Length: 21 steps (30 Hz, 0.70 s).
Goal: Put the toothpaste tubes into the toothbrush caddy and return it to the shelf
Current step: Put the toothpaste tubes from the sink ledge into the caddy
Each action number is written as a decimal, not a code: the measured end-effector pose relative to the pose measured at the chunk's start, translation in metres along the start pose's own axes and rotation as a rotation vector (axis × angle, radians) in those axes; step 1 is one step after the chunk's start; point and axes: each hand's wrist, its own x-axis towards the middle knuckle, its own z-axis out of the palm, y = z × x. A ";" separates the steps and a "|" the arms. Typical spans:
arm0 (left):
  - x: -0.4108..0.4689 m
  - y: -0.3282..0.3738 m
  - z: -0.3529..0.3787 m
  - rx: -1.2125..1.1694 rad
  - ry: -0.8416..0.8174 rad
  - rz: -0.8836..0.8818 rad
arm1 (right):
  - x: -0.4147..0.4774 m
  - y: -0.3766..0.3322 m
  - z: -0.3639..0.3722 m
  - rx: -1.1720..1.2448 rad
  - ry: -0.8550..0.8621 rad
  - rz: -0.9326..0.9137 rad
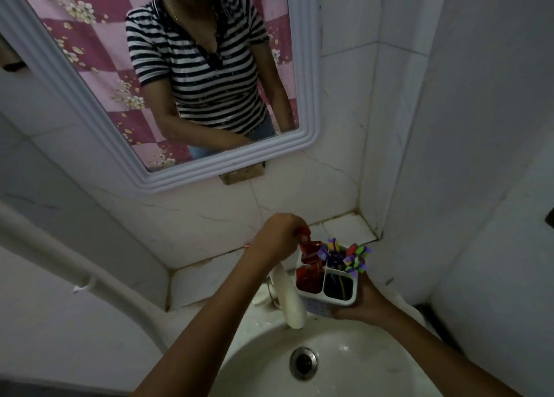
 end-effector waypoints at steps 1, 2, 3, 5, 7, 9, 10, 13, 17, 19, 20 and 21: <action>0.003 0.000 0.007 0.044 -0.068 0.010 | 0.003 0.004 -0.001 -0.058 0.017 -0.044; 0.006 0.000 0.013 0.092 -0.121 0.022 | 0.002 0.000 0.002 -0.029 0.012 -0.002; 0.008 0.000 0.019 0.139 -0.163 0.024 | 0.001 -0.001 0.004 -0.092 0.038 0.014; 0.011 0.000 0.028 0.223 -0.227 0.009 | -0.001 -0.008 0.004 -0.201 0.044 0.063; 0.015 -0.002 0.033 0.284 -0.264 0.020 | -0.004 -0.008 0.001 -0.299 0.009 0.119; 0.019 -0.009 0.031 0.242 -0.250 0.046 | -0.006 0.000 -0.004 -0.507 -0.032 -0.079; 0.019 -0.014 0.027 0.155 -0.222 0.054 | -0.002 0.006 -0.009 -0.350 -0.014 -0.029; 0.019 -0.040 0.017 -0.137 -0.038 -0.002 | -0.002 0.005 -0.003 0.056 0.053 0.174; 0.017 -0.092 0.035 0.091 -0.102 -0.292 | -0.007 -0.024 0.016 0.269 -0.088 0.222; 0.008 -0.115 0.050 0.309 -0.257 -0.342 | 0.001 -0.015 0.009 0.317 -0.026 0.216; 0.003 -0.124 0.057 0.394 -0.285 -0.339 | 0.002 -0.013 0.011 0.182 0.061 0.189; -0.002 -0.132 0.063 0.453 -0.285 -0.330 | 0.004 -0.005 0.008 0.127 0.106 0.216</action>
